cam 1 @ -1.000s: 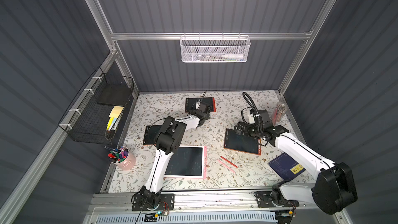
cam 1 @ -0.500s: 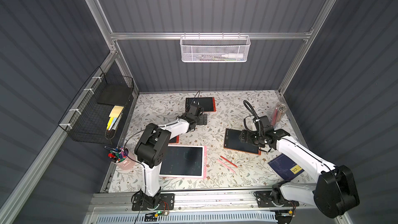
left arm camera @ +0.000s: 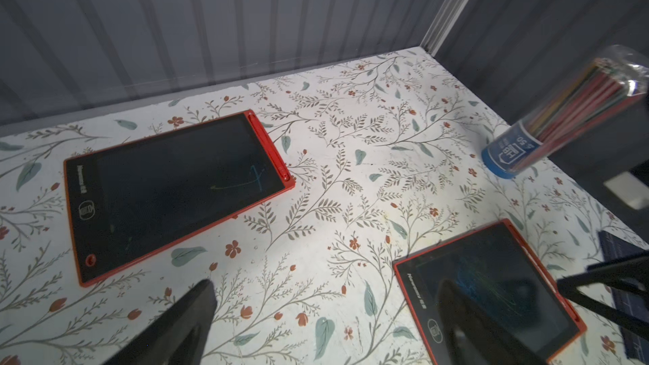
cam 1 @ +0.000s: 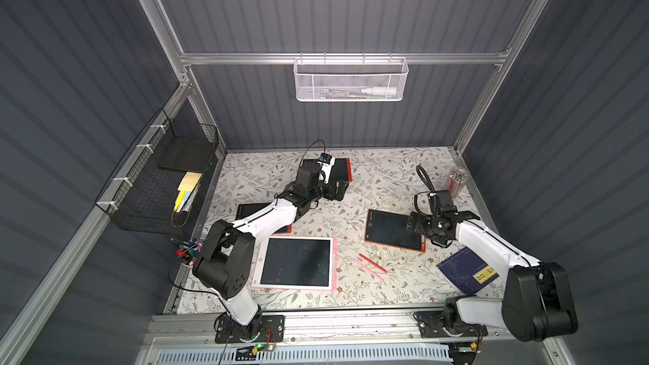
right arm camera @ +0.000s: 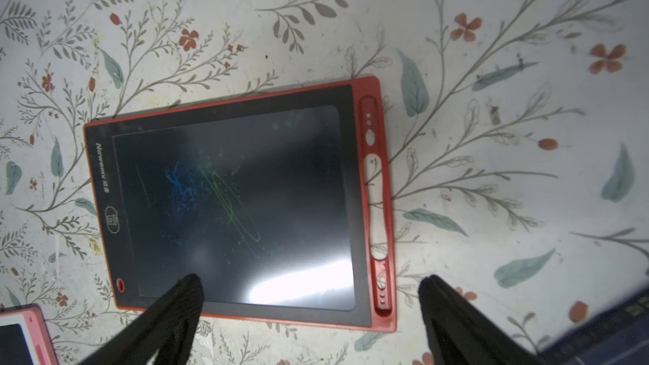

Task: Place the stylus back onto the writing tablet
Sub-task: Move the writing tablet to the center of the board.

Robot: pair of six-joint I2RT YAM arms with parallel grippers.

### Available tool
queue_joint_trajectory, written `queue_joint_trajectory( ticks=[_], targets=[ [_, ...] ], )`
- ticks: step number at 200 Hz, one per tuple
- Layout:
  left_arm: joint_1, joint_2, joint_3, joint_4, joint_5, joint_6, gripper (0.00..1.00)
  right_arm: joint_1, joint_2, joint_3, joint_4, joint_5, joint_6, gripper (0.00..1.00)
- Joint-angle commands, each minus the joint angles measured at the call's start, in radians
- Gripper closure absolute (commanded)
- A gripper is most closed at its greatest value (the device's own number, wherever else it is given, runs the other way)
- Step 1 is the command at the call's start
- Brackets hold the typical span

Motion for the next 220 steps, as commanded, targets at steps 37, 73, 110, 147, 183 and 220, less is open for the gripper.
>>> queue_joint_trajectory(
  ticks=[37, 73, 110, 147, 183, 220],
  targets=[
    [-0.002, -0.060, -0.034, 0.053, 0.056, 0.018, 0.01, -0.070, 0.121, -0.010, 0.087, -0.122, 0.008, 0.03],
    [-0.002, -0.074, -0.041, 0.055, 0.050, 0.018, 0.01, -0.075, 0.174, 0.002, 0.102, -0.142, 0.001, 0.03],
    [-0.002, -0.068, -0.040, 0.054, 0.054, 0.014, 0.01, -0.073, 0.226, 0.019, 0.116, -0.181, -0.010, 0.05],
    [-0.001, -0.066, -0.038, 0.054, 0.048, 0.014, 0.01, -0.051, 0.283, 0.066, 0.114, -0.232, -0.025, 0.08],
    [-0.002, -0.059, -0.036, 0.043, 0.032, 0.013, 0.01, 0.045, 0.308, 0.092, 0.115, -0.212, 0.022, 0.09],
    [-0.002, -0.060, -0.036, 0.033, 0.026, 0.013, 0.01, 0.142, 0.322, 0.121, 0.114, -0.183, 0.095, 0.09]
  ],
)
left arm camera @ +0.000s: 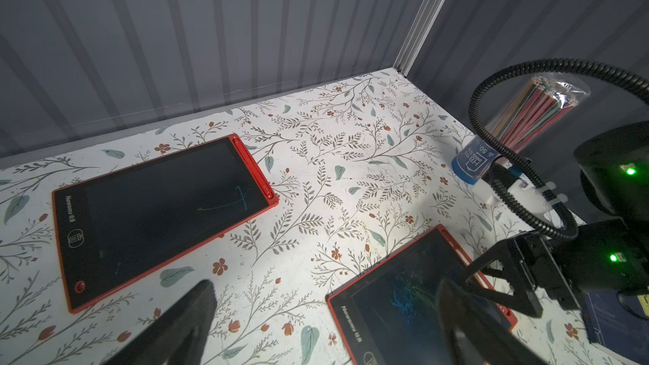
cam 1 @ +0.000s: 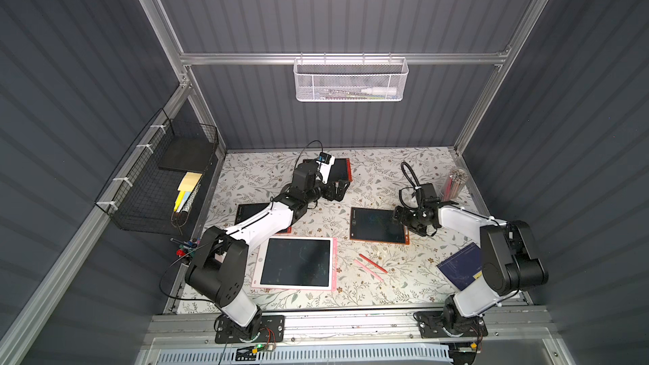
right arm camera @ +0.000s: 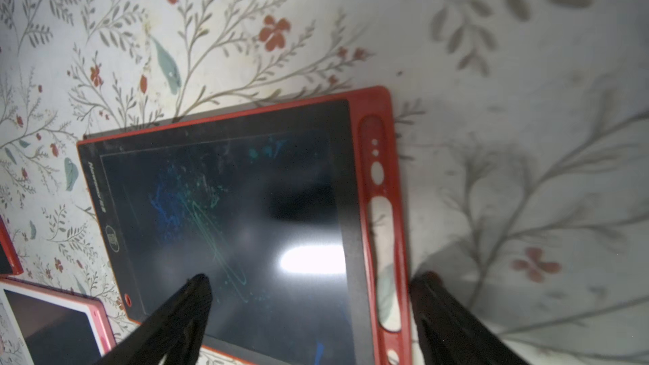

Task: Place the stylus back onto the writing tablet
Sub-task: Move the writing tablet to the center of the board.

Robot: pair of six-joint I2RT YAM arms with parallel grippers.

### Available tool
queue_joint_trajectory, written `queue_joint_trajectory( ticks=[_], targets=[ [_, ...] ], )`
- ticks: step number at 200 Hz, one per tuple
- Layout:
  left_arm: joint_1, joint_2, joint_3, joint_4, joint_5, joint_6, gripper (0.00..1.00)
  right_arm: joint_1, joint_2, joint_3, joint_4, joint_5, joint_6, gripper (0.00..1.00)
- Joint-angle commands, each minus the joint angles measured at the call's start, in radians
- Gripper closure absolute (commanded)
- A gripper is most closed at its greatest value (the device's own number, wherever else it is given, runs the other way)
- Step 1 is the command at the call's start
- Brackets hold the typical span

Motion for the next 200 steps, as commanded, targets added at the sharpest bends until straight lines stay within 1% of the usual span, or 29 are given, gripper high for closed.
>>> queue_joint_trajectory(
  ticks=[1, 37, 73, 120, 200],
  targets=[
    [-0.002, -0.017, -0.008, -0.010, -0.009, 0.008, 0.01, 0.050, 0.029, 0.003, -0.041, 0.004, 0.068, 0.09],
    [-0.002, -0.019, -0.009, -0.016, -0.014, 0.007, 0.01, 0.104, 0.017, -0.001, -0.030, 0.005, 0.112, 0.10],
    [-0.002, -0.021, -0.008, -0.020, -0.021, 0.003, 0.01, 0.143, 0.046, 0.048, -0.034, 0.013, 0.122, 0.10],
    [-0.002, -0.028, -0.010, -0.020, -0.044, -0.003, 0.01, 0.186, 0.130, 0.160, -0.036, 0.013, 0.125, 0.11],
    [0.000, -0.067, -0.014, -0.012, -0.099, -0.038, 0.01, 0.249, 0.311, 0.401, -0.035, -0.044, 0.141, 0.11]
  ],
)
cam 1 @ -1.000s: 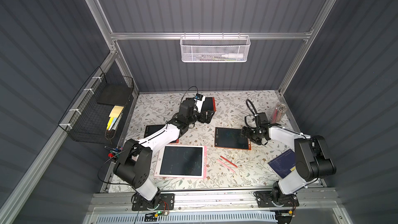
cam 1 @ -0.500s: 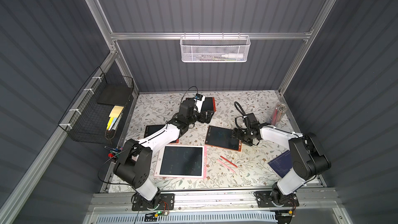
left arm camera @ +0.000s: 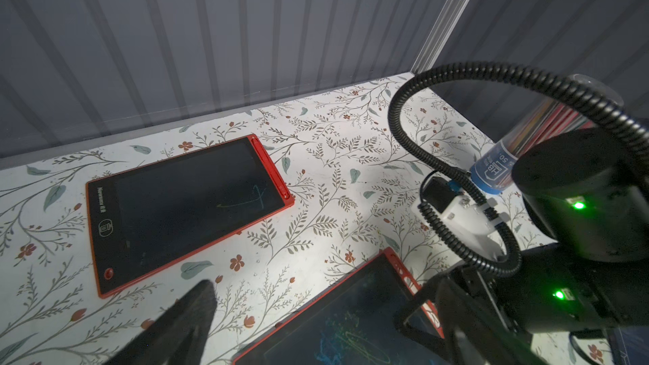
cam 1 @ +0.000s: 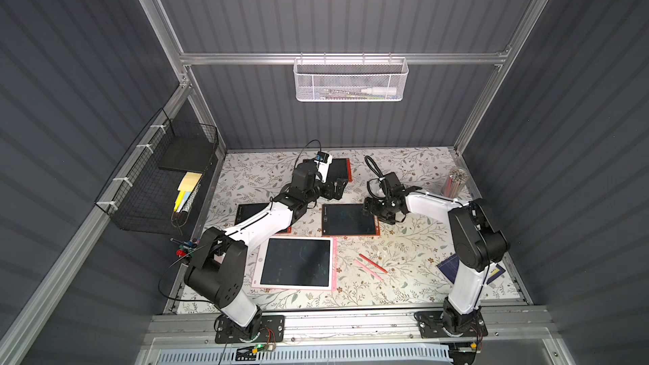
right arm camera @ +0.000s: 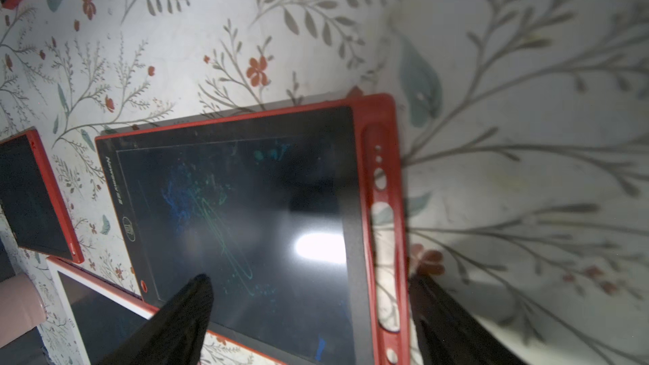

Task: Place the stylus back onto the writing tablet
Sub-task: Move the writing tablet to the center of the board.

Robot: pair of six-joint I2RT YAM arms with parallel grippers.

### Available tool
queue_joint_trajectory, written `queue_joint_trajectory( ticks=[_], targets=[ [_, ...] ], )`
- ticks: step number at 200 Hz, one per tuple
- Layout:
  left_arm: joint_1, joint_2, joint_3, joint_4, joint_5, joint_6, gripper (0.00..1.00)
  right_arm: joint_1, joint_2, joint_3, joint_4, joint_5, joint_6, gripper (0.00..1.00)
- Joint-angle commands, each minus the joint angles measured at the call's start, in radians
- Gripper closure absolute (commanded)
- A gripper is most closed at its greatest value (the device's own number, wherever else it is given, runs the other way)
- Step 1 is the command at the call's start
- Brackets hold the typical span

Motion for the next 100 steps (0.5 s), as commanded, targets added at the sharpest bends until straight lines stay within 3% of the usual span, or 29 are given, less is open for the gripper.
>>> queue_joint_trajectory(
  ticks=[1, 48, 100],
  targets=[
    [0.000, -0.053, -0.014, -0.004, -0.031, -0.021, 0.01, 0.022, 0.041, 0.069, -0.011, -0.029, 0.016, 0.11],
    [0.000, -0.097, -0.024, 0.007, -0.024, -0.009, 0.01, 0.027, 0.029, 0.117, -0.069, 0.024, -0.035, 0.14],
    [0.000, -0.143, -0.032, 0.028, 0.008, 0.019, 0.01, 0.016, -0.149, -0.005, -0.185, 0.004, -0.278, 0.26]
  ],
)
